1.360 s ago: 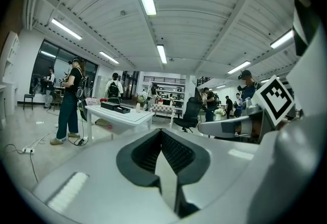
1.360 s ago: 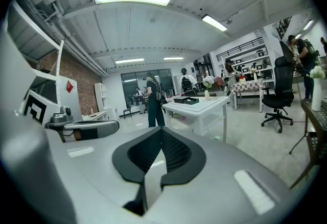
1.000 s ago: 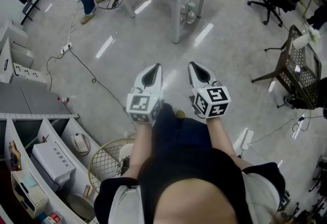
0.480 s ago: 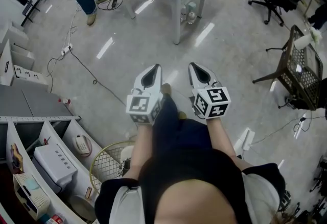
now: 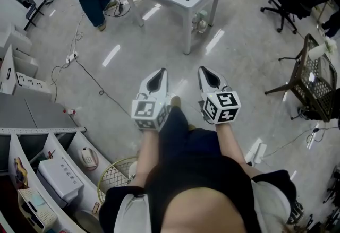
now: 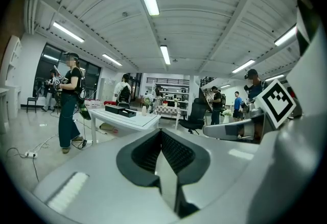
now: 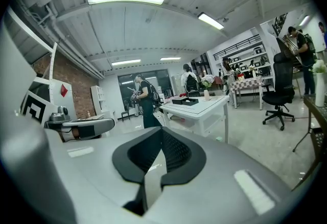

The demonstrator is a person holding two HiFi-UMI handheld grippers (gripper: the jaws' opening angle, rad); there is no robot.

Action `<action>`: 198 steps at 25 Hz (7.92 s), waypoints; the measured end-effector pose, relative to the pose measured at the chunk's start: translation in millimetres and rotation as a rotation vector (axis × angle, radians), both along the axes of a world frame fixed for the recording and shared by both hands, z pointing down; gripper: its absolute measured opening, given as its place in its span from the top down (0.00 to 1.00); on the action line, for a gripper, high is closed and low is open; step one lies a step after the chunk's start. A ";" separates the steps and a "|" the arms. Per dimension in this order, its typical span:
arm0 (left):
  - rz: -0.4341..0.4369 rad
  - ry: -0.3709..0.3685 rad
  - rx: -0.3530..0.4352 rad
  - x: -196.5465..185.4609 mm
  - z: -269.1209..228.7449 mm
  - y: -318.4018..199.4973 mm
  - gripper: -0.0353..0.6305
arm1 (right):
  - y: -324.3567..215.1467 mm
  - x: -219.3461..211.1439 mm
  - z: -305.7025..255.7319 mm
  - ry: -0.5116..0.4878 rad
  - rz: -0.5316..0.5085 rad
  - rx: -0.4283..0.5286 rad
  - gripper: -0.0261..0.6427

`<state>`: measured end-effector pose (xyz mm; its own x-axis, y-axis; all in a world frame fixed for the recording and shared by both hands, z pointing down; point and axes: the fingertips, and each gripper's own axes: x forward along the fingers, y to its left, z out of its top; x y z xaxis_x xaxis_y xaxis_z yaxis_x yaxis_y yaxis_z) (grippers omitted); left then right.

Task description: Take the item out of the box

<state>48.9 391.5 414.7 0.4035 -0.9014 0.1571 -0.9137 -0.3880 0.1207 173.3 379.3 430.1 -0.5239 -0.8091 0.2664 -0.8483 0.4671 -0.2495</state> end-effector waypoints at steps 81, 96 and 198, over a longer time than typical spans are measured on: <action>0.024 0.029 -0.044 -102.7 16.0 -254.1 0.93 | -250.8 -100.8 17.0 0.047 0.012 -0.071 0.96; 0.012 0.026 -0.024 -107.1 6.1 -330.7 0.93 | -326.0 -103.0 10.0 0.047 0.010 -0.052 0.96; -0.016 0.007 -0.102 -138.5 27.3 -691.6 0.93 | -698.1 -152.6 18.5 0.080 -0.021 -0.118 0.96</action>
<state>-89.6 -300.1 441.9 0.3905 -0.8873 0.2456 -0.9187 -0.3585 0.1654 20.7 -318.9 448.6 -0.5136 -0.7586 0.4008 -0.8580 0.4565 -0.2355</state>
